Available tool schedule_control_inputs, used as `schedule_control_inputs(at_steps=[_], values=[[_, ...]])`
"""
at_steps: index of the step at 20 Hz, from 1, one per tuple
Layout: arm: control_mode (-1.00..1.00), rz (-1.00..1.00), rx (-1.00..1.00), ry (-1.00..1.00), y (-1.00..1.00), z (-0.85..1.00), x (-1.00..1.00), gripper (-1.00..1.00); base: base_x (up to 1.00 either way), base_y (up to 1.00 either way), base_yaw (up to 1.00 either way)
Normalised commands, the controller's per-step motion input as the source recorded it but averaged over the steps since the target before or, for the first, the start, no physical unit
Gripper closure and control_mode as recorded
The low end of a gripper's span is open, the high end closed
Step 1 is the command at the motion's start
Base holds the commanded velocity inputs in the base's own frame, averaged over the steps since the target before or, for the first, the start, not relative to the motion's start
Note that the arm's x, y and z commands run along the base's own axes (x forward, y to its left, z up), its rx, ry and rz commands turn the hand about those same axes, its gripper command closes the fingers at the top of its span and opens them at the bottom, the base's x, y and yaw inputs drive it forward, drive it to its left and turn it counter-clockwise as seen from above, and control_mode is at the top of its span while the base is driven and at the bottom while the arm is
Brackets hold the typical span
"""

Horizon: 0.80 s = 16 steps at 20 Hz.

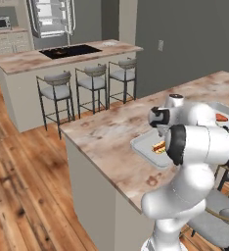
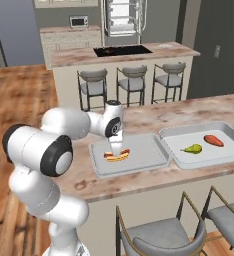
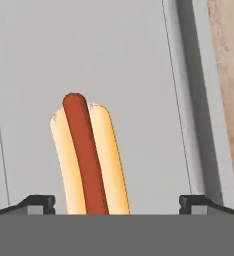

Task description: Place the cold items (pear and sweet potato) from the fridge in one tupperware on the dining counter. Place the warm items (kebab skewer and hot dog) in the stove area in another tupperware.

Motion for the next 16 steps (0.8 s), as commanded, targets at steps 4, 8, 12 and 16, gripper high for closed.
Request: schedule_control_inputs(at_steps=[4, 8, 12, 16], values=[[-1.00, -0.01, -0.08, 0.00, 0.01, 0.78, -0.63, -1.00, 0.00, 0.00, 0.00], [-1.00, 0.00, 0.00, 0.00, 0.00, 0.88, -0.75, -1.00, 0.00, 0.00, 0.00], [-1.00, 0.00, 0.00, 0.00, 0.00, 0.81, -0.86, -1.00, 0.00, 0.00, 0.00], [-1.00, 0.01, -0.01, 0.00, 0.08, 0.76, -0.91, -1.00, 0.00, 0.00, 0.00]])
